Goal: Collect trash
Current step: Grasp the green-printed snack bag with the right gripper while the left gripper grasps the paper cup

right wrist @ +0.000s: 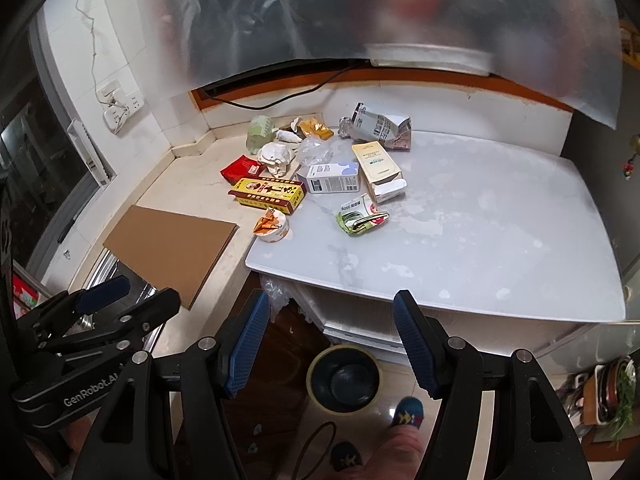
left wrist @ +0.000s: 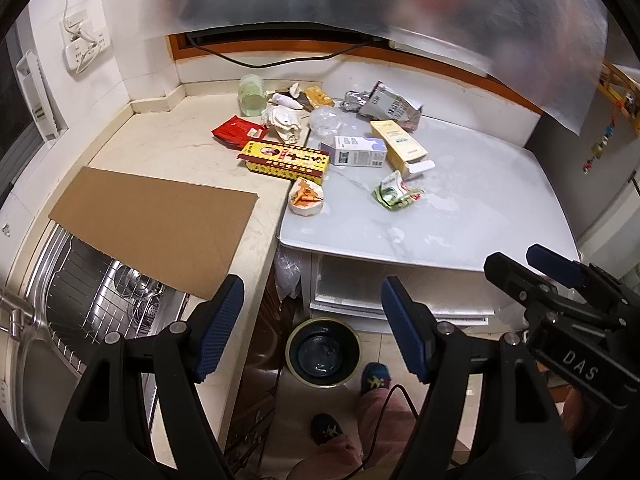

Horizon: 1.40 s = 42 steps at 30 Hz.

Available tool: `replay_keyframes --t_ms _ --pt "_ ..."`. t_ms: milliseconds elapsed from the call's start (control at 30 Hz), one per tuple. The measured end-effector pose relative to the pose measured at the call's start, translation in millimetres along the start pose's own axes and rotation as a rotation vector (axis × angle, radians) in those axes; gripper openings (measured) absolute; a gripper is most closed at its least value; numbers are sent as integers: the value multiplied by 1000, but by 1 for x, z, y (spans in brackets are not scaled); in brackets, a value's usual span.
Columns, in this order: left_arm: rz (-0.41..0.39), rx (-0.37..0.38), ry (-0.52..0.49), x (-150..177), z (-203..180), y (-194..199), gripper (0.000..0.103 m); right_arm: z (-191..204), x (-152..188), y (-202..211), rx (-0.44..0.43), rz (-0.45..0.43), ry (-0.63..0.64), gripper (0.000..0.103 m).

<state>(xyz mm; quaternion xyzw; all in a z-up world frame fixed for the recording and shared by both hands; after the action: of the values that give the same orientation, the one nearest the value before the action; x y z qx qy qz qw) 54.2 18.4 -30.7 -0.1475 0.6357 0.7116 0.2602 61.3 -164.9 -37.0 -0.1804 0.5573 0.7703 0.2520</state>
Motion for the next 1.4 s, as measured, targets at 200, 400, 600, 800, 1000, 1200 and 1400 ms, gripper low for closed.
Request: replay_keyframes --t_ms 200,400,600,800,1000,1200,1400 --pt "-7 -12 61 -29 6 -26 69 -8 -35 -45 -50 71 -25 65" --pt "32 -25 108 -61 11 -71 69 -24 -70 -99 -78 135 -49 65" --pt "51 -37 155 -86 23 -120 69 -47 -91 -159 -104 216 -112 62" --pt "96 -66 187 -98 37 -161 69 -58 -101 -215 -165 317 -208 59" --pt "149 -44 230 -101 49 -199 69 -56 -104 -252 -222 380 -257 54" --pt "199 -17 262 -99 53 -226 69 -49 -106 -277 -230 410 -279 42" --pt "240 4 275 -98 52 -249 69 -47 -110 -287 -217 399 -272 28"
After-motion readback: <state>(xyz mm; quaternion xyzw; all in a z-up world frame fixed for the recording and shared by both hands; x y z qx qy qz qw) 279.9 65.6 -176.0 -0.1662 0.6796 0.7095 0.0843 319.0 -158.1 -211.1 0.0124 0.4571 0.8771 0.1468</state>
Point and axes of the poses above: each gripper's, at about its wrist camera, not at the fingertips, and y roughly against the way its jaws point, z to its left, x to its underside, the point moved 2 cm from there along -y, roughly the way its jaws point, and after that the axes turned 13 degrees about -y, right-handed, at the moved point
